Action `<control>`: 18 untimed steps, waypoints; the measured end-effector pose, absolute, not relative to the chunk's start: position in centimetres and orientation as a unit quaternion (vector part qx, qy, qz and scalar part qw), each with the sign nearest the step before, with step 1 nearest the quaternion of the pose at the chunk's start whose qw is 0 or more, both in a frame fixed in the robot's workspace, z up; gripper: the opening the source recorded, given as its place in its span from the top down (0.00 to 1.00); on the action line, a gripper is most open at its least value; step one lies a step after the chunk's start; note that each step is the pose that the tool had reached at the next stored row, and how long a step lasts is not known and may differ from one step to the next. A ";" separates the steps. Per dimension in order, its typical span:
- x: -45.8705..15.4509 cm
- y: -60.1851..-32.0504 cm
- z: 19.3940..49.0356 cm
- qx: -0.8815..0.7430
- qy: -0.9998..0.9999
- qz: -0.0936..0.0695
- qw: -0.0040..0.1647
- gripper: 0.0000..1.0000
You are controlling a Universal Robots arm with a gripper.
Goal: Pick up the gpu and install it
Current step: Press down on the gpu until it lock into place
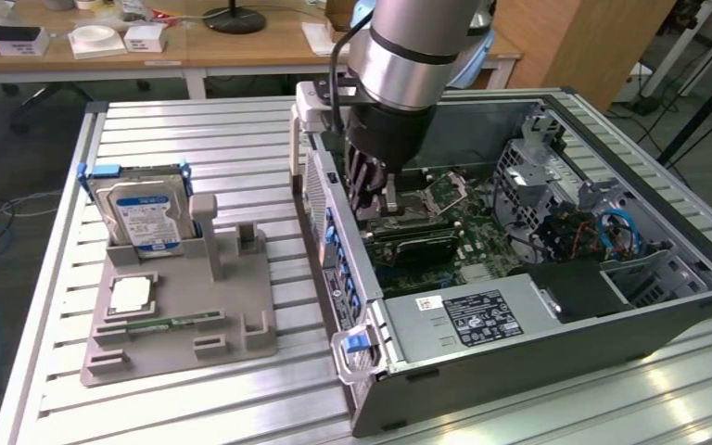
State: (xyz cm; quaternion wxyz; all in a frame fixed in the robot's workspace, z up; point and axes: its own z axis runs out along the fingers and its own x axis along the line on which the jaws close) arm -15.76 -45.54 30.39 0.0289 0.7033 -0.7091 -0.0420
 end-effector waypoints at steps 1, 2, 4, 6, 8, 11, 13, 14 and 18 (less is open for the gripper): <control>-15.8 -45.5 30.4 0.703 -0.709 -0.042 0.029 0.89; -15.8 -45.5 30.3 0.703 -0.709 -0.042 0.029 0.89; -15.8 -45.5 30.1 0.703 -0.709 -0.040 0.027 0.89; -15.8 -45.5 29.9 0.703 -0.709 -0.039 0.026 0.89; -15.8 -45.5 29.8 0.703 -0.709 -0.039 0.026 0.89; -15.8 -45.5 29.7 0.703 -0.709 -0.038 0.026 0.89; -15.8 -45.5 29.6 0.703 -0.709 -0.038 0.026 0.89; -15.7 -45.5 29.6 0.703 -0.709 -0.039 0.026 0.89; -14.9 -45.5 29.6 0.703 -0.709 -0.039 0.025 0.89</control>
